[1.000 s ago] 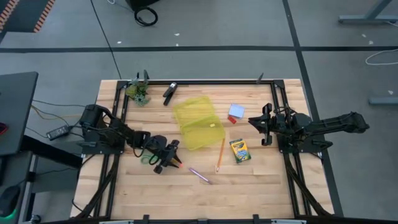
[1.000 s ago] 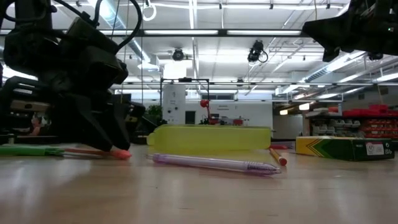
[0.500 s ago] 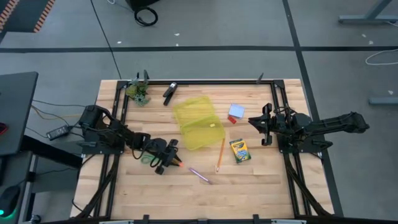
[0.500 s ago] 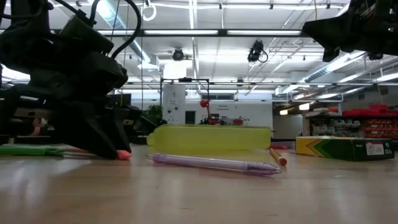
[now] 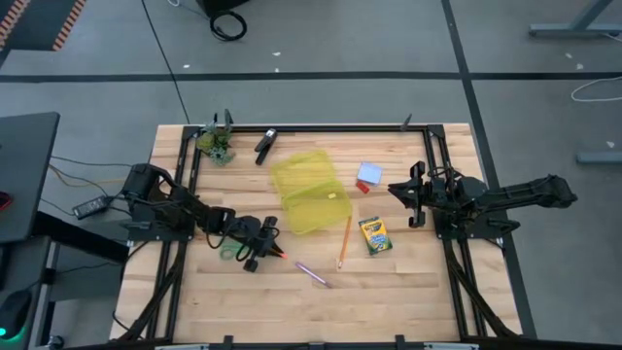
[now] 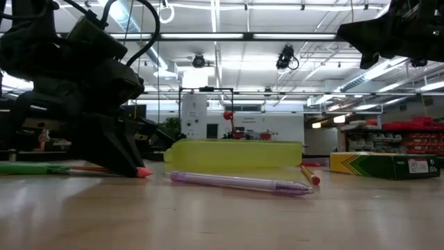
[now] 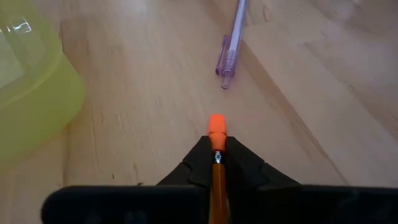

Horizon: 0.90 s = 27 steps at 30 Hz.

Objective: Pack school essentials
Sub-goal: Put the yellow pencil into the yellow supply box

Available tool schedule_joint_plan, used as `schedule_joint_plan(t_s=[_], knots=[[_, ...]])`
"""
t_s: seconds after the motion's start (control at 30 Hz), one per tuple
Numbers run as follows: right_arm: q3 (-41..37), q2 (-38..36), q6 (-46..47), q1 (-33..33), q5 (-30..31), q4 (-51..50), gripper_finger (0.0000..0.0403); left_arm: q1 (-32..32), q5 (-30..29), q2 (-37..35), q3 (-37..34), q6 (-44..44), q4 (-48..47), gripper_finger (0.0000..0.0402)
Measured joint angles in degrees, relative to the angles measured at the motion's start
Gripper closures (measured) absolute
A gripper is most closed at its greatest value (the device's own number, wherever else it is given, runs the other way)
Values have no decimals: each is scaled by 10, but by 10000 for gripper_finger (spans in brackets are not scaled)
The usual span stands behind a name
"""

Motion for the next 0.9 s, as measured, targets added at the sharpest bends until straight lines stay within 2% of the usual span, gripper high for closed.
schedule_joint_plan(t_s=[0.2, 0.9], knots=[[0, 0, 0, 0, 0, 0, 351, 7, 3, 2, -1, 1, 16, 359], [0, 0, 0, 0, 0, 0, 351, 10, -4, -13, 22, -2, 11, 363]])
